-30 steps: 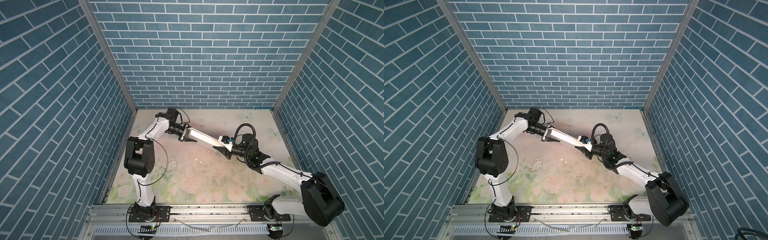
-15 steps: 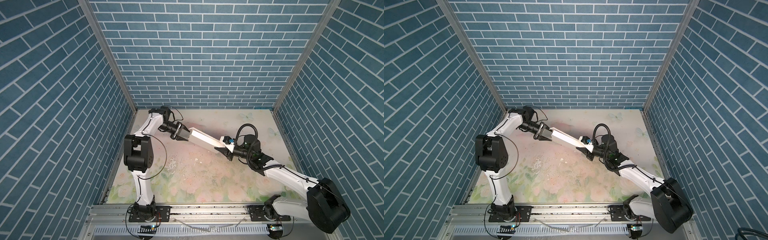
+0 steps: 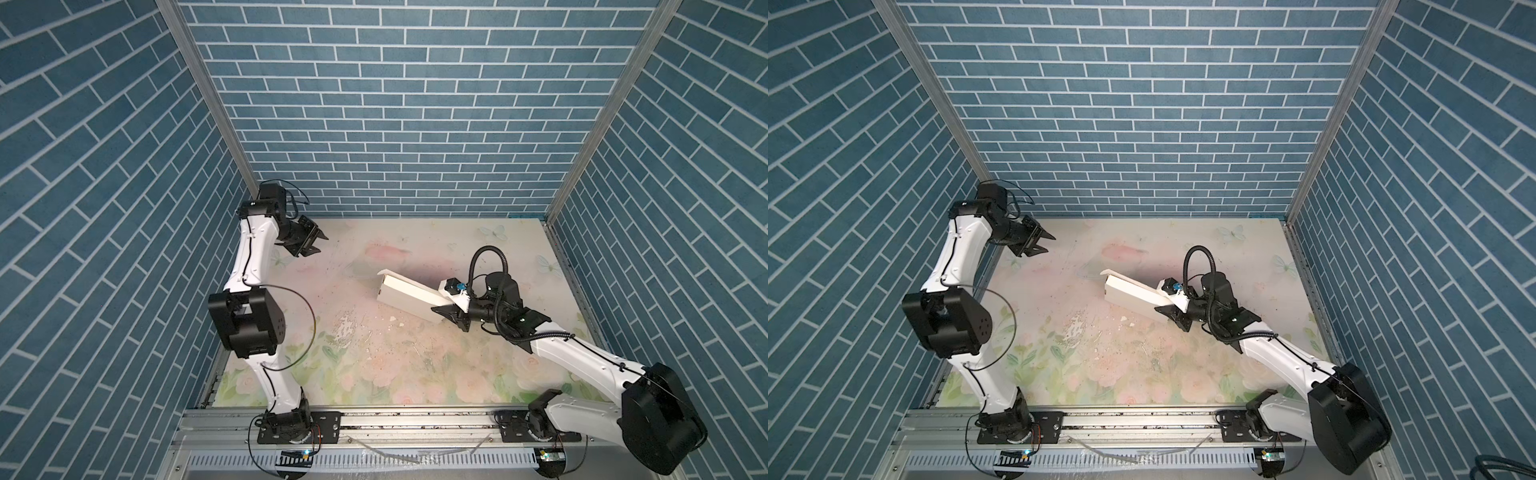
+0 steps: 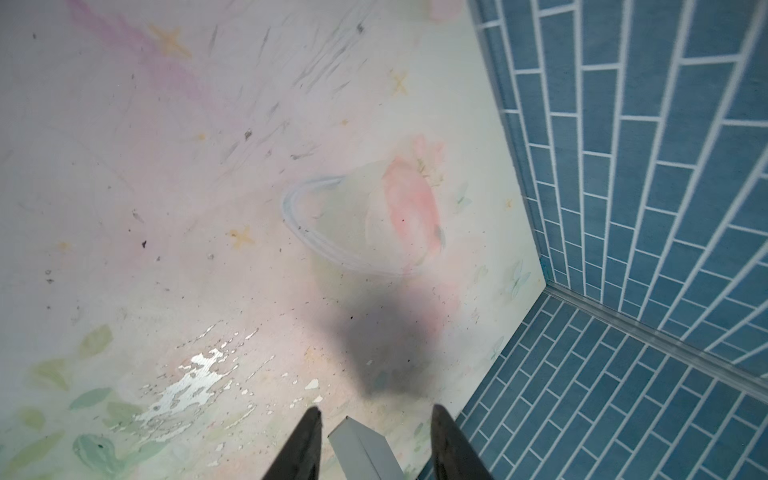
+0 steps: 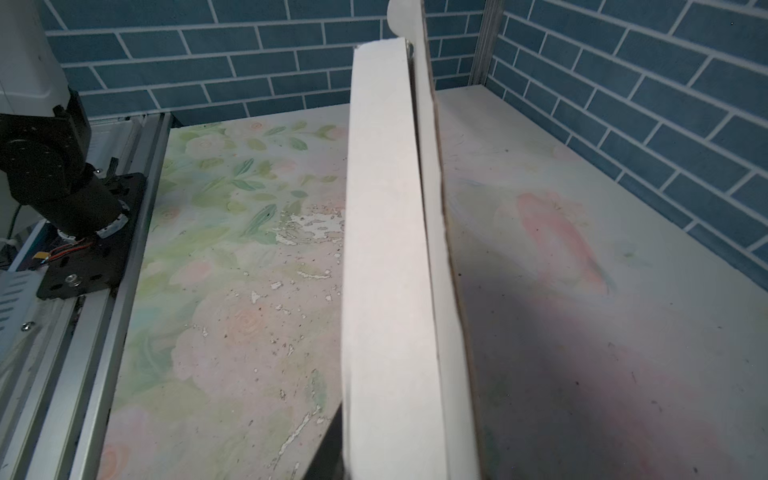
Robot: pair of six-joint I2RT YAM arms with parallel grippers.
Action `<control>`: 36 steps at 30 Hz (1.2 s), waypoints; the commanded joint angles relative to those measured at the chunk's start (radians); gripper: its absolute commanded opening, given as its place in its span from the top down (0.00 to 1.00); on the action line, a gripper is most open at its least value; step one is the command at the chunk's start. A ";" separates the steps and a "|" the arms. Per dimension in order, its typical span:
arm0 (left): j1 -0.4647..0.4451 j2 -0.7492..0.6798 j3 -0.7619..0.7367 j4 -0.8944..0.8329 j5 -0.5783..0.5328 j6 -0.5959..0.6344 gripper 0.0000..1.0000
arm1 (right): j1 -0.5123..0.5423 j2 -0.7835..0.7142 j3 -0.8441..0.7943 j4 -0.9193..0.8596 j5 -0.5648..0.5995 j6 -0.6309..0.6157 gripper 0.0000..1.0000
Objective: Fold the paper box
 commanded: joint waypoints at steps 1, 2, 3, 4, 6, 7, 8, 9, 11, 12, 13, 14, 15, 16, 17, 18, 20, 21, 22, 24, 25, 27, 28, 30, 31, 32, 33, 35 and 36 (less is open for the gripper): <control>-0.024 -0.116 -0.120 0.230 -0.048 0.017 0.56 | 0.023 0.000 0.091 -0.171 -0.024 -0.018 0.81; -0.030 -0.149 -0.163 0.265 -0.036 0.035 0.55 | 0.030 0.006 0.109 -0.205 -0.015 -0.024 0.81; -0.035 -0.174 -0.194 0.290 -0.029 0.053 0.55 | 0.034 0.011 0.116 -0.218 -0.012 -0.026 0.81; -0.044 -0.205 -0.228 0.319 -0.017 0.087 0.55 | 0.039 0.017 0.123 -0.229 -0.004 -0.025 0.81; -0.069 -0.259 -0.283 0.333 -0.036 0.151 0.54 | 0.050 0.030 0.141 -0.248 0.012 -0.020 0.81; -0.085 -0.293 -0.326 0.364 -0.032 0.181 0.54 | 0.055 0.037 0.145 -0.247 0.021 -0.014 0.81; -0.099 -0.325 -0.371 0.401 -0.026 0.204 0.54 | 0.058 0.044 0.147 -0.242 0.027 -0.009 0.81; -0.115 -0.366 -0.431 0.461 -0.019 0.215 0.53 | 0.065 0.054 0.153 -0.243 0.036 -0.001 0.81; -0.138 -0.437 -0.533 0.574 -0.003 0.238 0.53 | 0.076 0.070 0.157 -0.235 0.045 0.007 0.82; -0.148 -0.467 -0.574 0.607 -0.004 0.258 0.53 | 0.083 0.078 0.156 -0.229 0.047 0.010 0.82; -0.158 -0.495 -0.612 0.643 0.010 0.290 0.53 | 0.088 0.085 0.152 -0.219 0.047 0.013 0.81; -0.170 -0.517 -0.646 0.673 0.015 0.317 0.53 | 0.090 0.092 0.145 -0.205 0.047 0.018 0.81; -0.184 -0.543 -0.687 0.703 0.008 0.341 0.53 | 0.093 0.101 0.141 -0.196 0.043 0.022 0.81; -0.199 -0.565 -0.725 0.730 0.013 0.364 0.53 | 0.094 0.111 0.145 -0.199 0.036 0.023 0.81; -0.213 -0.581 -0.751 0.744 0.014 0.385 0.53 | 0.095 0.120 0.150 -0.202 0.034 0.023 0.81; -0.232 -0.596 -0.773 0.743 0.005 0.405 0.53 | 0.097 0.130 0.156 -0.211 0.034 0.020 0.81; -0.275 -0.616 -0.803 0.726 -0.014 0.454 0.53 | 0.101 0.141 0.165 -0.220 0.034 0.014 0.81; -0.296 -0.627 -0.821 0.719 -0.029 0.475 0.53 | 0.101 0.146 0.166 -0.219 0.034 0.012 0.81; -0.316 -0.637 -0.843 0.722 -0.037 0.487 0.53 | 0.102 0.150 0.167 -0.218 0.031 0.011 0.81; -0.344 -0.653 -0.892 0.751 -0.036 0.492 0.53 | 0.104 0.159 0.170 -0.220 0.026 0.008 0.81; -0.358 -0.661 -0.919 0.770 -0.033 0.491 0.53 | 0.106 0.164 0.169 -0.218 0.023 0.007 0.81; -0.381 -0.672 -0.959 0.797 -0.030 0.492 0.53 | 0.107 0.172 0.167 -0.218 0.020 0.001 0.81; -0.393 -0.676 -0.974 0.801 -0.030 0.497 0.53 | 0.109 0.174 0.166 -0.217 0.019 0.000 0.82; -0.414 -0.686 -0.997 0.795 -0.045 0.503 0.53 | 0.109 0.174 0.158 -0.208 0.015 0.000 0.82; -0.420 -0.691 -1.005 0.784 -0.052 0.510 0.53 | 0.110 0.173 0.152 -0.202 0.013 0.001 0.81; -0.423 -0.695 -1.010 0.771 -0.059 0.514 0.54 | 0.110 0.171 0.146 -0.198 0.013 0.001 0.82; -0.426 -0.703 -1.015 0.758 -0.065 0.520 0.54 | 0.110 0.168 0.140 -0.192 0.013 0.000 0.81; -0.430 -0.723 -1.025 0.741 -0.064 0.524 0.54 | 0.111 0.164 0.130 -0.186 0.014 0.001 0.82; -0.433 -0.733 -1.032 0.735 -0.065 0.525 0.54 | 0.112 0.161 0.125 -0.182 0.016 0.002 0.82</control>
